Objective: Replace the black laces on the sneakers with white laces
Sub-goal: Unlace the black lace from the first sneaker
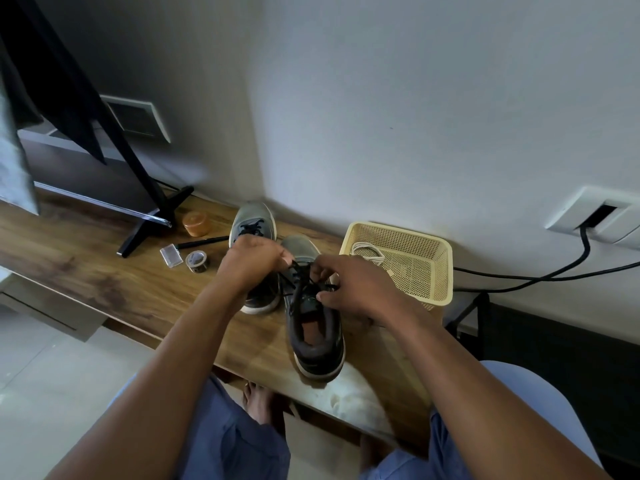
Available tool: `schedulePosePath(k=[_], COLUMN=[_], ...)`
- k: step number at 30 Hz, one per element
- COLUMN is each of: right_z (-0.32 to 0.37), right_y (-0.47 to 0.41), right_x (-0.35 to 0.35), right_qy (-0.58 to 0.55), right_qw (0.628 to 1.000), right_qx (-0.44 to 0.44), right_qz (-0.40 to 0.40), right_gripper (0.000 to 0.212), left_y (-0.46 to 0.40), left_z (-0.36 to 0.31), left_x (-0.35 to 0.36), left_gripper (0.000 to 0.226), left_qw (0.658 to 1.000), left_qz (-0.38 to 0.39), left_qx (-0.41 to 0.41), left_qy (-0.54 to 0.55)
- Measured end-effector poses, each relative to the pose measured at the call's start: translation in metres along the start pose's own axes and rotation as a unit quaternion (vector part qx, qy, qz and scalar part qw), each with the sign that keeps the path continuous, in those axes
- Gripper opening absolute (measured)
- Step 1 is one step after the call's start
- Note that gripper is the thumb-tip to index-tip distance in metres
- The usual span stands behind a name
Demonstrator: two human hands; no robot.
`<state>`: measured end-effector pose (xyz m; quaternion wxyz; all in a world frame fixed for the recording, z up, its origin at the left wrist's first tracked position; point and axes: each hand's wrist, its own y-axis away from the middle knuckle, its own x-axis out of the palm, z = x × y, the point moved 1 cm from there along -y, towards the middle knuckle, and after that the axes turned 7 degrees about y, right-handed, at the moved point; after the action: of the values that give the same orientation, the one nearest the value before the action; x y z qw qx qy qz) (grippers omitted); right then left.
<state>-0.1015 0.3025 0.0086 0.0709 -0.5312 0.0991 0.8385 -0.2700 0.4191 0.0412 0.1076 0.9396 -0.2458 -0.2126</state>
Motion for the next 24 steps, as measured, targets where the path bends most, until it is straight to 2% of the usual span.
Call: schedulePosePath(k=[1, 3, 6, 7, 10, 13, 15, 18, 21, 22, 24], right_z=[0.0, 0.001, 0.001, 0.001, 0.001, 0.002, 0.003, 0.004, 0.003, 0.003, 0.001], right_y=[0.0, 0.0, 0.0, 0.0, -0.001, -0.001, -0.001, 0.001, 0.001, 0.001, 0.001], right_x=[0.0, 0.001, 0.002, 0.002, 0.002, 0.001, 0.0, 0.001, -0.001, -0.001, -0.001], right_qy=[-0.004, -0.012, -0.003, 0.0, -0.002, -0.004, -0.003, 0.0, -0.003, -0.005, -0.003], right_qw=[1.0, 1.0, 1.0, 1.0, 1.0, 1.0, 1.0, 1.0, 1.0, 1.0, 1.0], right_qx=[0.001, 0.0, 0.001, 0.002, 0.003, 0.007, 0.012, 0.013, 0.011, 0.011, 0.012], right_qz=[-0.001, 0.001, 0.005, 0.007, 0.014, 0.012, 0.006, -0.002, -0.008, -0.011, -0.016], right_gripper=[0.035, 0.034, 0.034, 0.034, 0.034, 0.036, 0.038, 0.038, 0.034, 0.033, 0.03], left_y=[0.002, 0.002, 0.005, 0.006, 0.007, 0.006, 0.006, 0.009, 0.007, 0.006, 0.002], left_z=[-0.003, -0.004, -0.002, 0.0, 0.0, -0.004, -0.002, -0.002, -0.006, -0.008, -0.007], left_x=[-0.002, -0.003, -0.002, -0.001, 0.003, 0.007, 0.007, 0.001, -0.014, -0.017, -0.02], left_gripper=[0.009, 0.027, 0.027, 0.026, 0.023, 0.017, 0.02, 0.018, 0.035, 0.036, 0.024], left_qw=[1.0, 0.998, 0.962, 0.95, 0.933, 0.937, 0.958, 0.992, 0.992, 0.992, 0.993], left_qz=[-0.003, 0.011, 0.05, 0.054, 0.072, 0.088, 0.078, 0.063, 0.041, 0.028, -0.017], left_qx=[-0.005, 0.009, 0.045, 0.064, 0.117, 0.134, 0.121, 0.079, 0.062, 0.073, 0.114], left_qy=[0.001, -0.062, -0.264, -0.302, -0.333, -0.311, -0.247, -0.078, 0.099, 0.102, -0.006])
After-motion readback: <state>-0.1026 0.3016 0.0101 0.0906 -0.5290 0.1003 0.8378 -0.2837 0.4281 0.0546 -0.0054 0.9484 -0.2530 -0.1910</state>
